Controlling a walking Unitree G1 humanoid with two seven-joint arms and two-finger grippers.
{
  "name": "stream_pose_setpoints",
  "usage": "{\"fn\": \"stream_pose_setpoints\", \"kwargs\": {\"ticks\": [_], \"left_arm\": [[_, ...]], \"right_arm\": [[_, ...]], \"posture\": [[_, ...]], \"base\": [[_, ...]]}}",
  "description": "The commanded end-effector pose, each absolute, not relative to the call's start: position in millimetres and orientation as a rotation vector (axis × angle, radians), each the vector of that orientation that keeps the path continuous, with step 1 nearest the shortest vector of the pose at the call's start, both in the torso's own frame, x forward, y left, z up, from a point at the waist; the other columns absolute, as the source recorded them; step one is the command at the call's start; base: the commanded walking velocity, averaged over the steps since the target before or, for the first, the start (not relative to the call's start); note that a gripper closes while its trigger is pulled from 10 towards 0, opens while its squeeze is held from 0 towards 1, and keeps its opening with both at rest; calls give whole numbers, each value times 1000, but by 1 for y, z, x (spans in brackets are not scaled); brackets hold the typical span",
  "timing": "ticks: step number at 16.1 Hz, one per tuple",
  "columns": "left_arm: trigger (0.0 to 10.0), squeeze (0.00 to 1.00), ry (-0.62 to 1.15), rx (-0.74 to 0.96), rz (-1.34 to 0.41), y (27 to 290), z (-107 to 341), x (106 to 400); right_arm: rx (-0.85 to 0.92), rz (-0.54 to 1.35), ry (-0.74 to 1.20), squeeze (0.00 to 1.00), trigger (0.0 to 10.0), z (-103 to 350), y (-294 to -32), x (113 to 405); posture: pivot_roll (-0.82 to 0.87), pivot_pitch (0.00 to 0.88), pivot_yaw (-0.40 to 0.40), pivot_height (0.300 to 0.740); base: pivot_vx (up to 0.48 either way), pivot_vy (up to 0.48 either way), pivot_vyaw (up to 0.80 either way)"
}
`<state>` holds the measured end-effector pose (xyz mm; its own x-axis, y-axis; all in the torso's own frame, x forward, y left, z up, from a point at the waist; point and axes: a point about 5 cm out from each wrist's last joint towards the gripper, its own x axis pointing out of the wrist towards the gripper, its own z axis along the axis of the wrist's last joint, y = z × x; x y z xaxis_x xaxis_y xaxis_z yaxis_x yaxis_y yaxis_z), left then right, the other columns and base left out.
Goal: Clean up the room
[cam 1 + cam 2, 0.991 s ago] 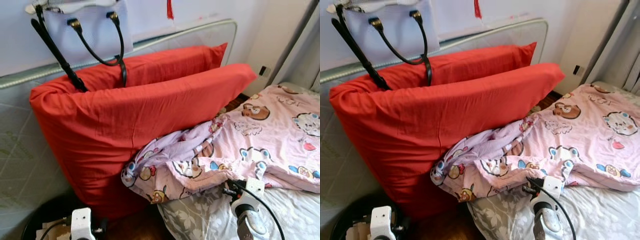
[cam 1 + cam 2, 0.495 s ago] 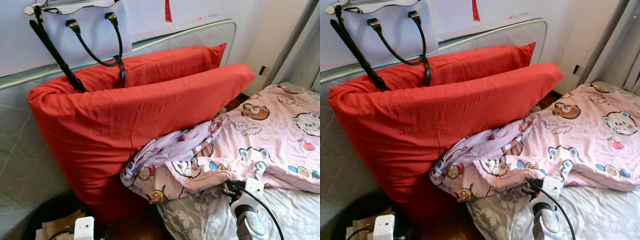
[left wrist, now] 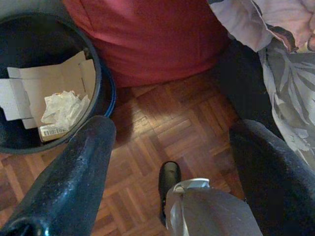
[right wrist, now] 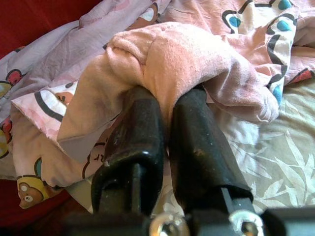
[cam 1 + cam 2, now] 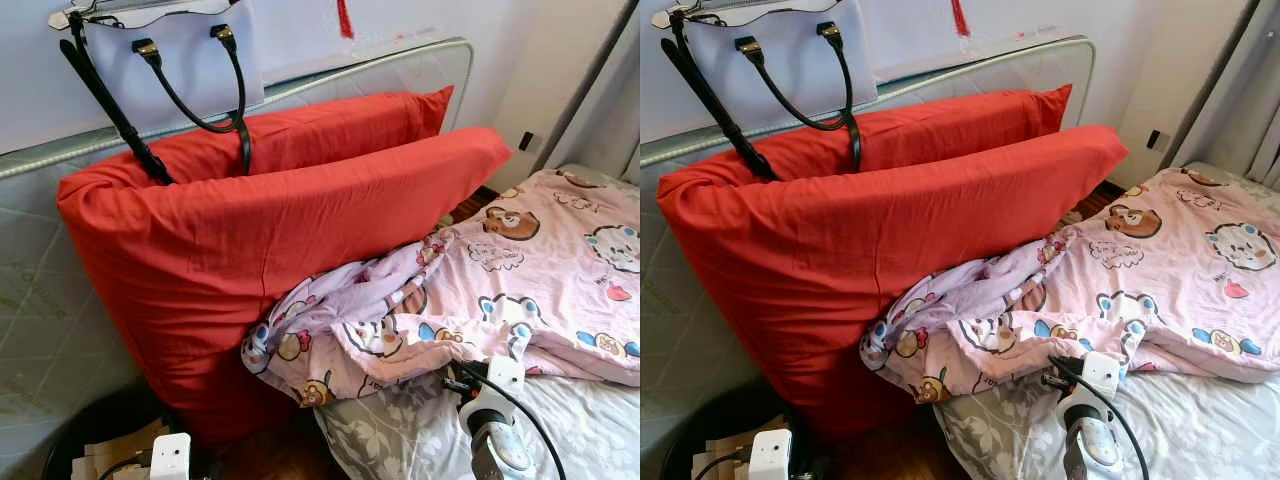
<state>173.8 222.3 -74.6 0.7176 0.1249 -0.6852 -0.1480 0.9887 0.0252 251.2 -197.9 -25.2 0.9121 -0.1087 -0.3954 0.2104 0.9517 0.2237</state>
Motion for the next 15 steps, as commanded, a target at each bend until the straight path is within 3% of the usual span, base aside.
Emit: {"fn": "stream_pose_setpoints", "kwargs": {"ticks": [1, 15], "left_arm": [[10000, 0, 775, -24, 143, 222, -77, 169], [10000, 0, 790, -30, 152, 222, -79, 166]], "right_arm": [[262, -176, 374, 0, 10000, -24, -200, 251], [255, -182, 365, 0, 10000, -21, -200, 255]], "posture": [[33, 0, -36, 740], [38, 0, -47, 740]], "base": [[0, 0, 0], [0, 0, 0]]}}
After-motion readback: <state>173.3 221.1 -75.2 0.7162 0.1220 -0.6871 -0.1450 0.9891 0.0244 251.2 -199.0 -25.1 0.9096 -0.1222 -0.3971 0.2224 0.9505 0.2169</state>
